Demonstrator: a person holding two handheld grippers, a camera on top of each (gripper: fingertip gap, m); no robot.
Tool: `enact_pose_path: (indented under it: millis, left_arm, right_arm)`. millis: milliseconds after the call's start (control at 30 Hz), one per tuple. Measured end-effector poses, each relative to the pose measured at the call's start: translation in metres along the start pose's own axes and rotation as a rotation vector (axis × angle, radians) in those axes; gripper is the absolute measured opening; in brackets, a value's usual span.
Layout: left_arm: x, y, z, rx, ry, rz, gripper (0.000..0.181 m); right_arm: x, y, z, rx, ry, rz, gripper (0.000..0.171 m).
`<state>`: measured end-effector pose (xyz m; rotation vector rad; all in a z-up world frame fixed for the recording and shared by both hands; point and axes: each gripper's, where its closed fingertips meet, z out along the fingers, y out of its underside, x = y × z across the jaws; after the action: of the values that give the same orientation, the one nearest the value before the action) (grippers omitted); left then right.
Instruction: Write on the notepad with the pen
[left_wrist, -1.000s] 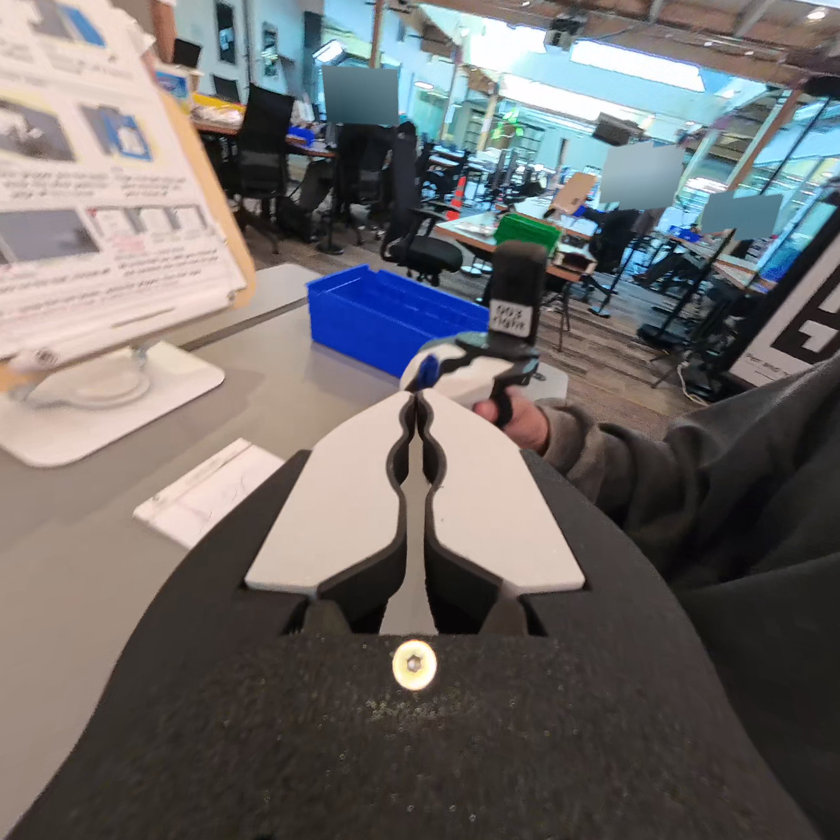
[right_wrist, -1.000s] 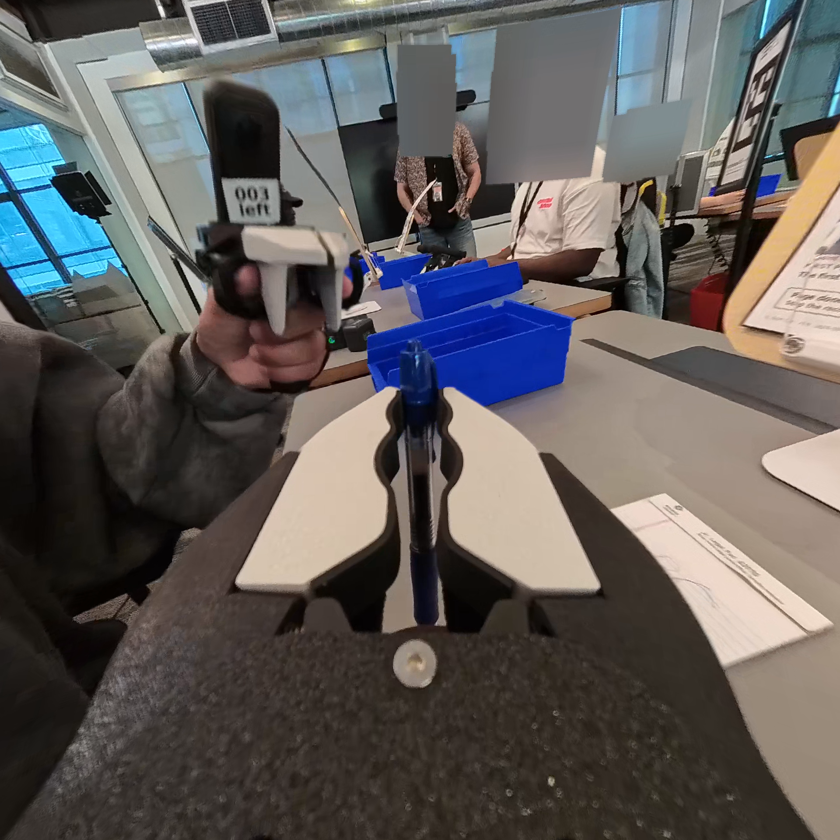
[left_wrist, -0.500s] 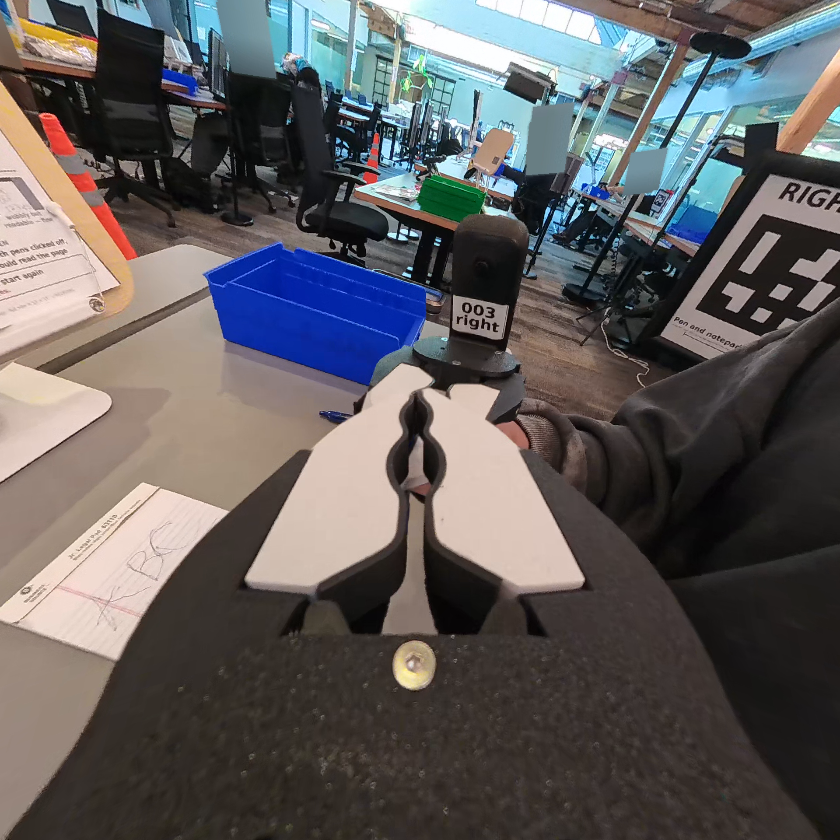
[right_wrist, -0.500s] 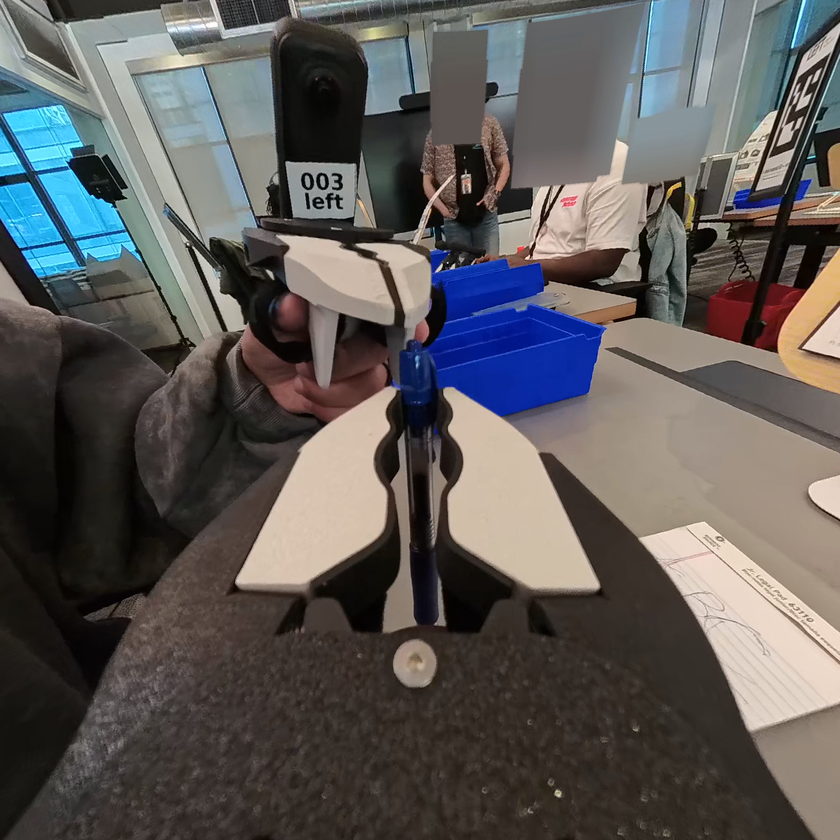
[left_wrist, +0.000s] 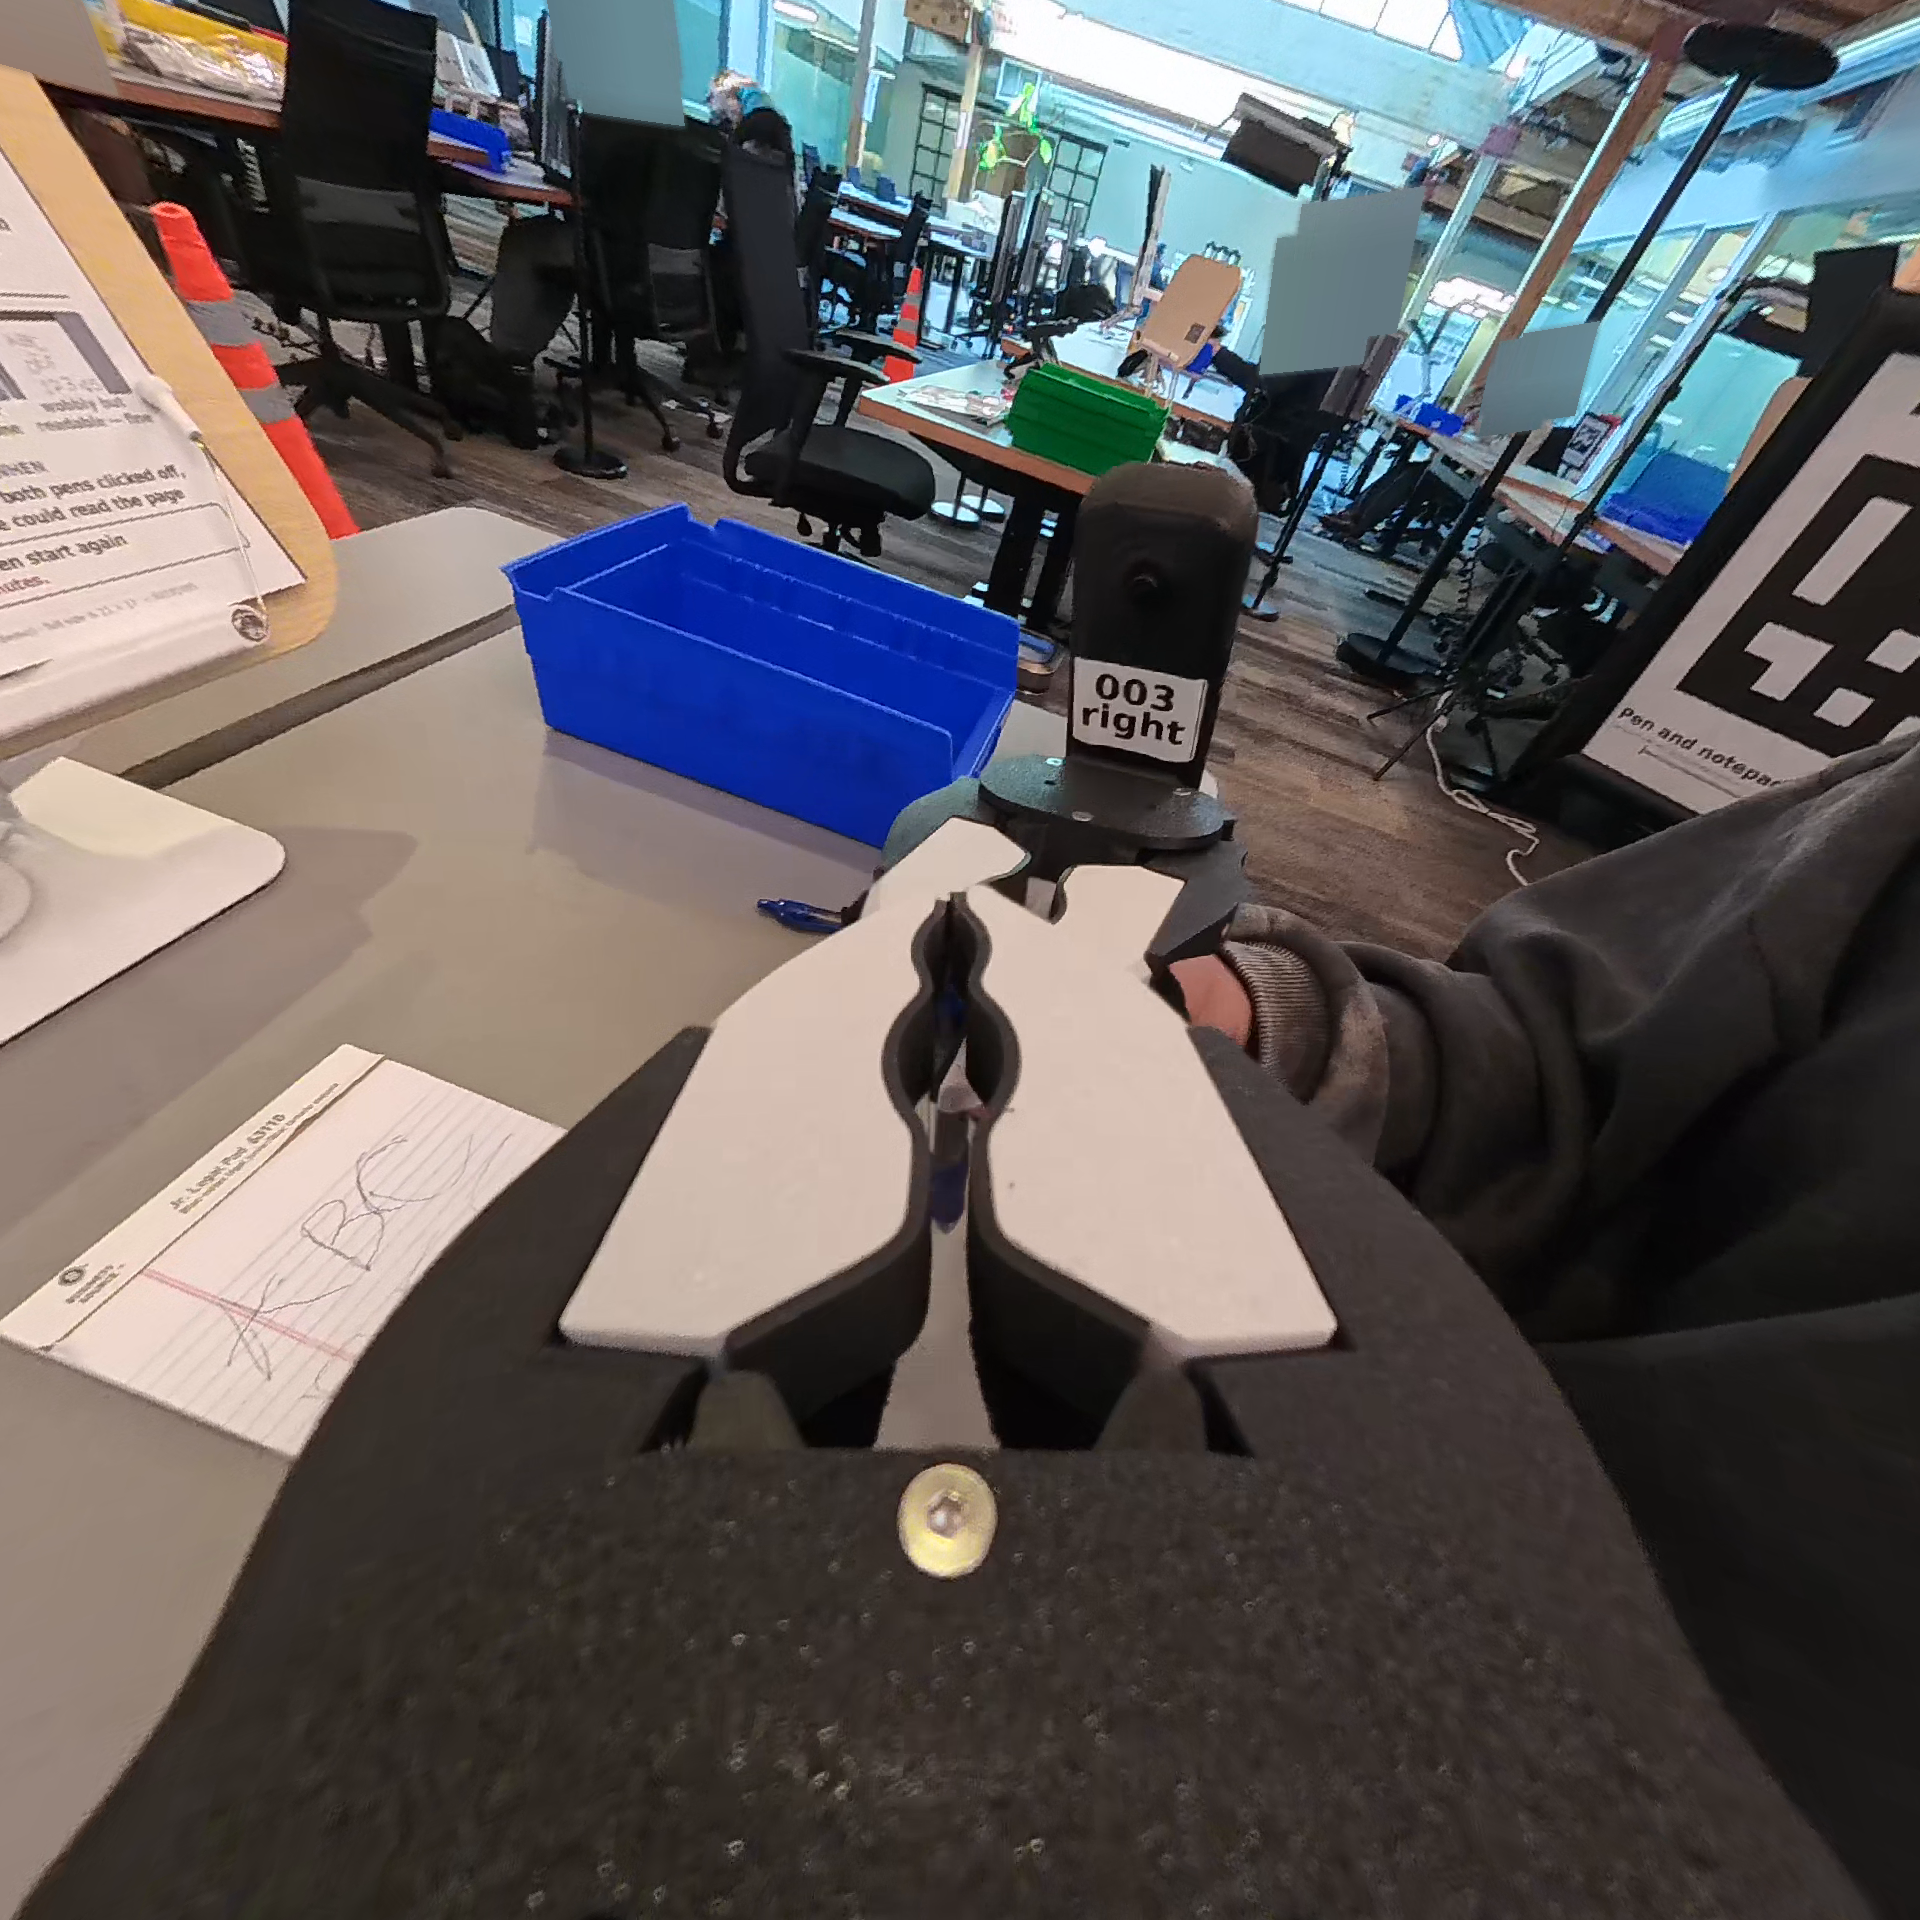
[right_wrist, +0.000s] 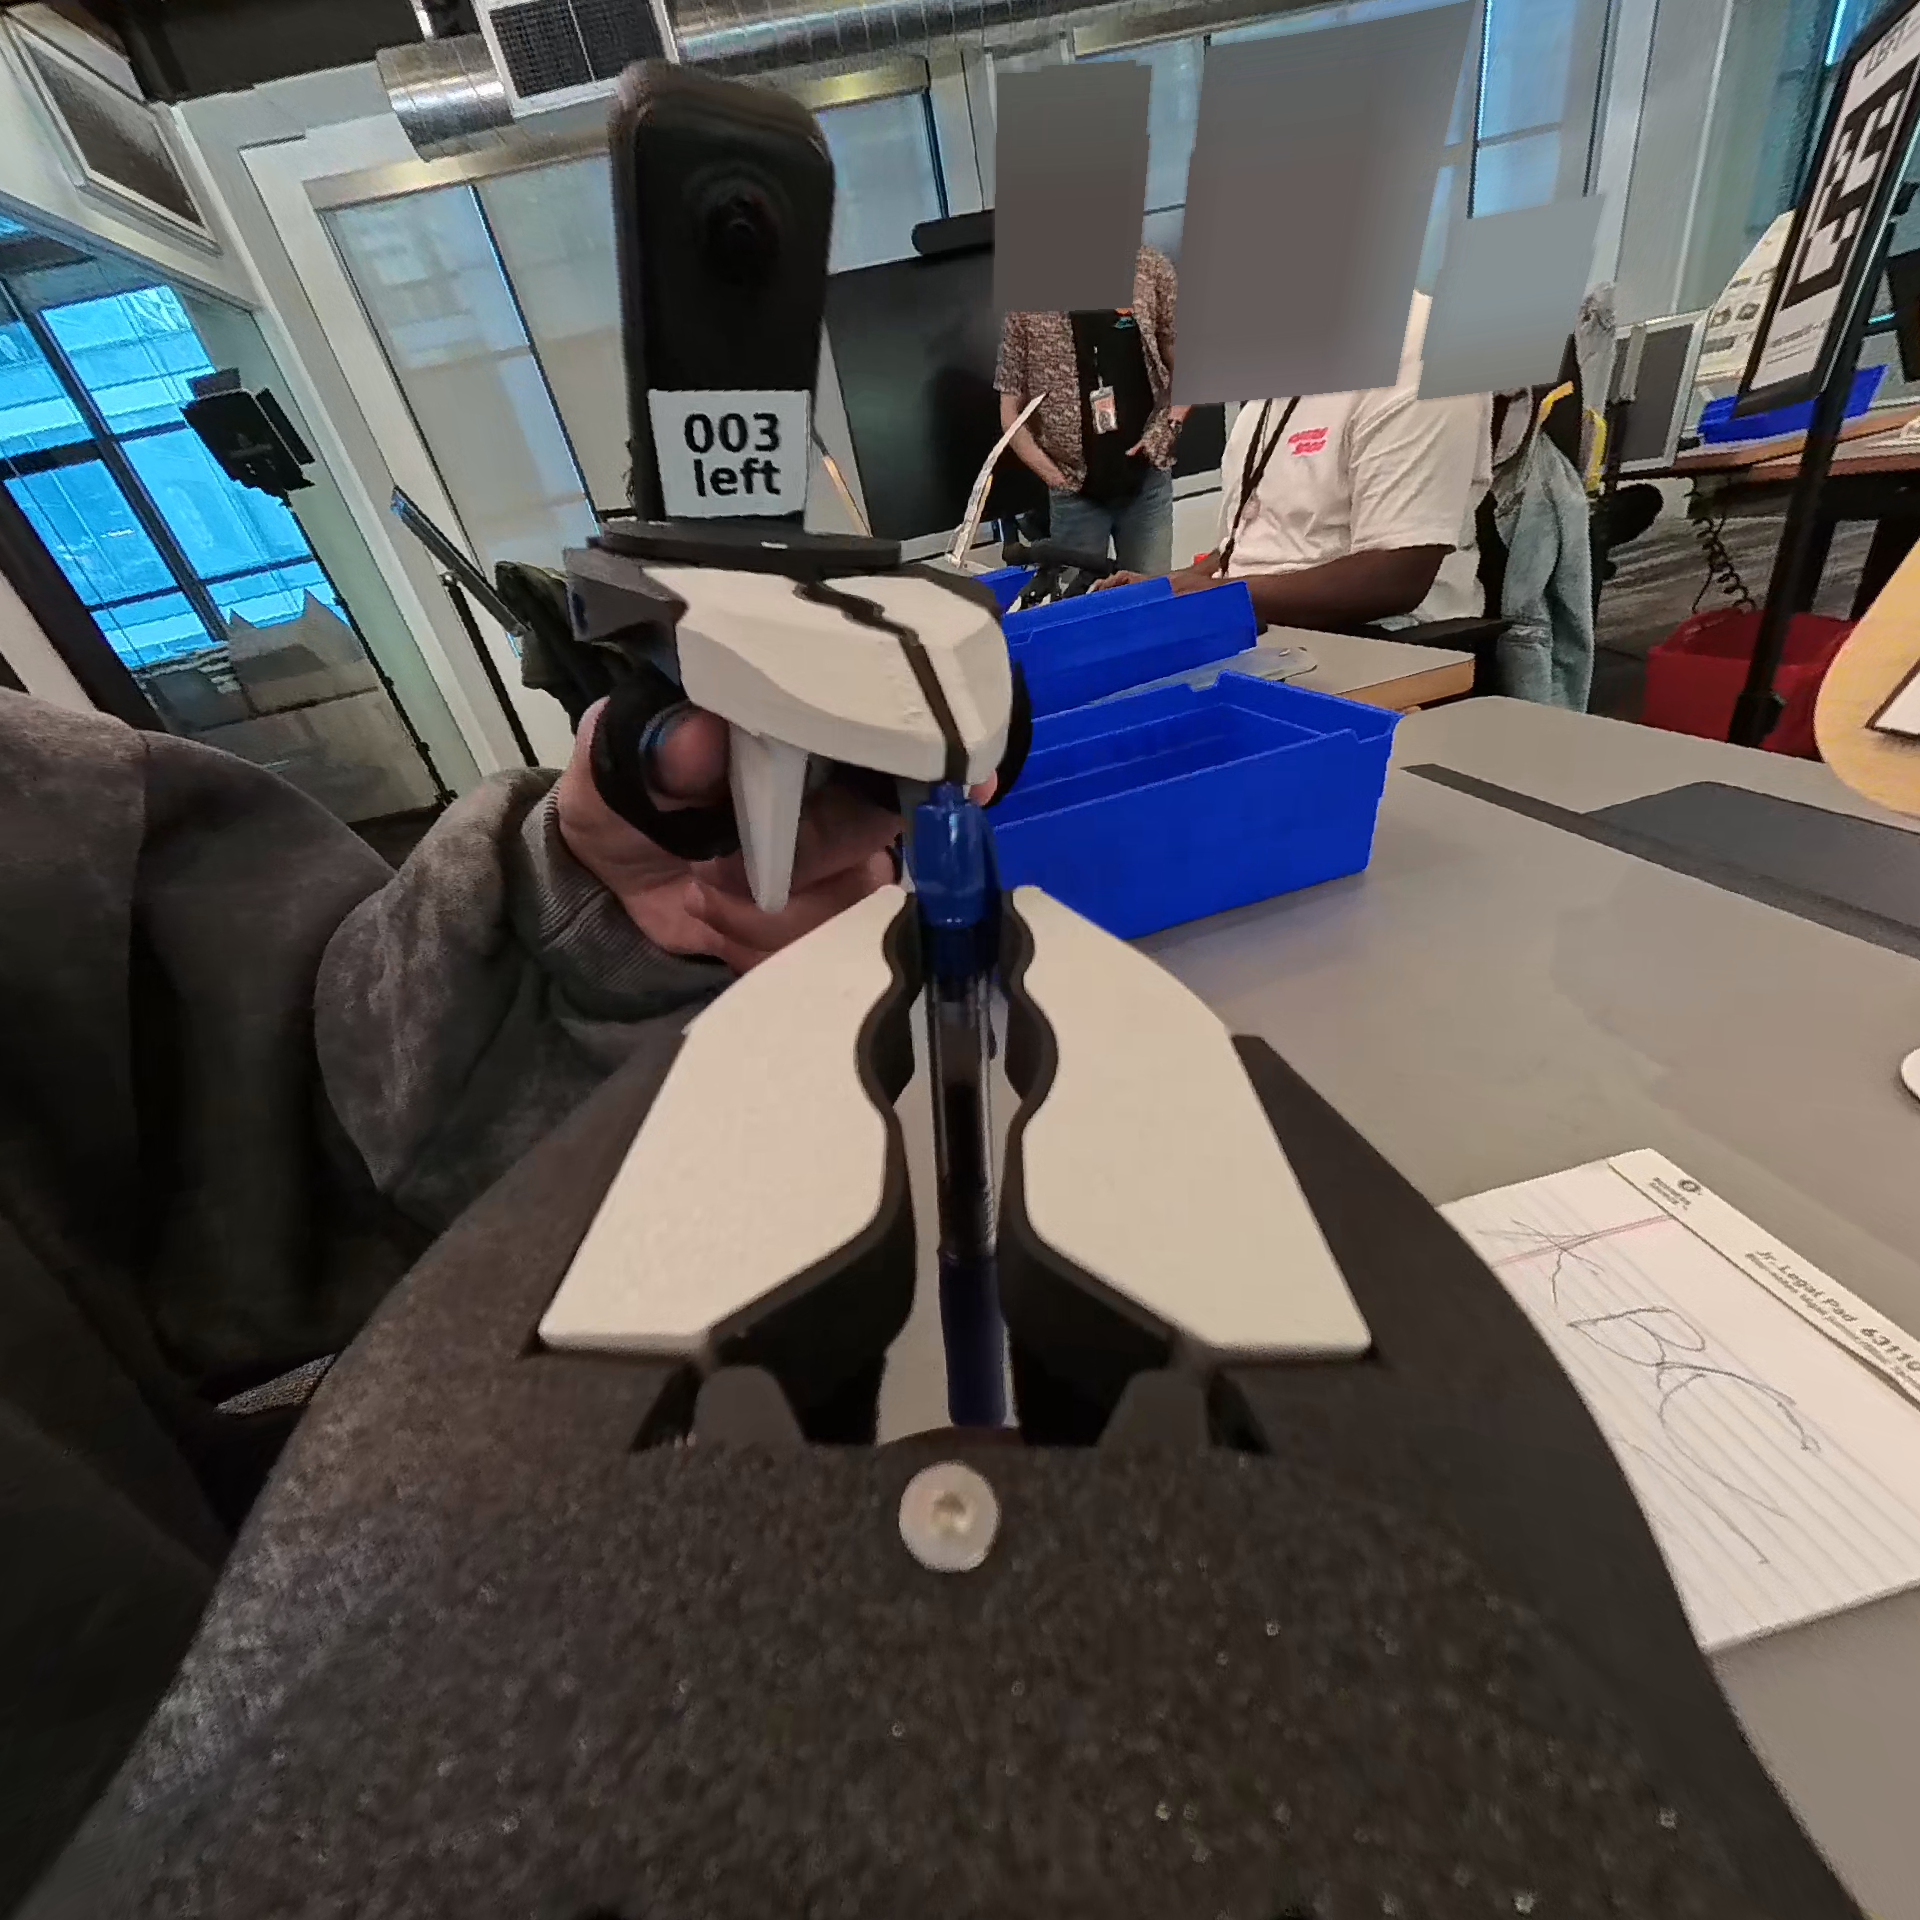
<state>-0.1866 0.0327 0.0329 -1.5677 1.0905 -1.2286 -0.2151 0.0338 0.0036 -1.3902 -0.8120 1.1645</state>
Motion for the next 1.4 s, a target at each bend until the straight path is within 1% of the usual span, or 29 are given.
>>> enact_pose_path:
  millis: [233,300,333,400,467,500,633,667,767,867,933,1000,1067,1167,1267,1400]
  left_arm:
    - [-0.004,0.011,0.004,-0.042,-0.068,0.057,0.000]
    - [-0.005,0.011,0.002,-0.067,-0.066,0.061,0.000]
    - [-0.007,0.006,-0.001,-0.057,-0.074,0.056,0.000]
    - [-0.010,-0.010,-0.012,0.018,-0.086,0.012,0.000]
    - [-0.015,-0.021,-0.028,0.087,-0.120,-0.038,0.001]
    - [-0.019,-0.022,-0.035,0.109,-0.142,-0.048,0.006]
    - [-0.032,0.003,-0.052,0.078,-0.224,-0.057,0.019]
    - [-0.033,0.010,-0.053,0.070,-0.228,-0.068,0.022]
    - [-0.036,0.026,-0.055,0.048,-0.235,-0.095,0.026]
    - [-0.036,0.037,-0.059,0.021,-0.264,-0.071,0.026]
    - [-0.036,0.042,-0.062,0.008,-0.274,-0.053,0.027]
    - [-0.036,0.045,-0.064,0.001,-0.282,-0.045,0.027]
    - [-0.035,0.047,-0.066,0.002,-0.279,-0.038,0.027]
    - [-0.033,0.050,-0.068,0.001,-0.270,-0.038,0.027]
    - [-0.031,0.057,-0.070,-0.003,-0.265,-0.035,0.027]
    - [-0.031,0.066,-0.073,-0.017,-0.258,-0.045,0.027]
  right_arm:
    - [0.004,0.008,-0.001,-0.013,0.008,0.020,0.013]
    - [0.003,0.010,0.000,-0.027,0.005,0.022,0.013]
    - [0.005,0.016,0.000,-0.069,0.023,0.008,0.013]
    - [0.008,0.016,-0.005,-0.083,0.051,-0.005,0.013]
    - [0.014,0.015,-0.018,-0.095,0.096,0.008,0.013]
    - [0.019,0.015,-0.027,-0.104,0.130,0.008,0.013]
    - [0.032,0.015,-0.056,-0.171,0.221,0.063,0.013]
    - [0.036,0.017,-0.063,-0.209,0.247,0.074,0.013]
    - [0.052,0.024,-0.090,-0.346,0.376,0.123,0.013]
    - [0.071,0.043,-0.133,-0.554,0.542,0.215,0.013]
    - [0.083,0.053,-0.156,-0.598,0.621,0.284,0.013]
    - [0.086,0.075,-0.170,-0.670,0.617,0.405,0.014]
    - [0.105,0.092,-0.185,-0.681,0.706,0.448,0.013]
    - [0.121,0.122,-0.191,-0.709,0.738,0.559,0.014]
    - [0.130,0.139,-0.189,-0.736,0.797,0.560,0.013]
    - [0.141,0.149,-0.190,-0.768,0.886,0.520,0.013]
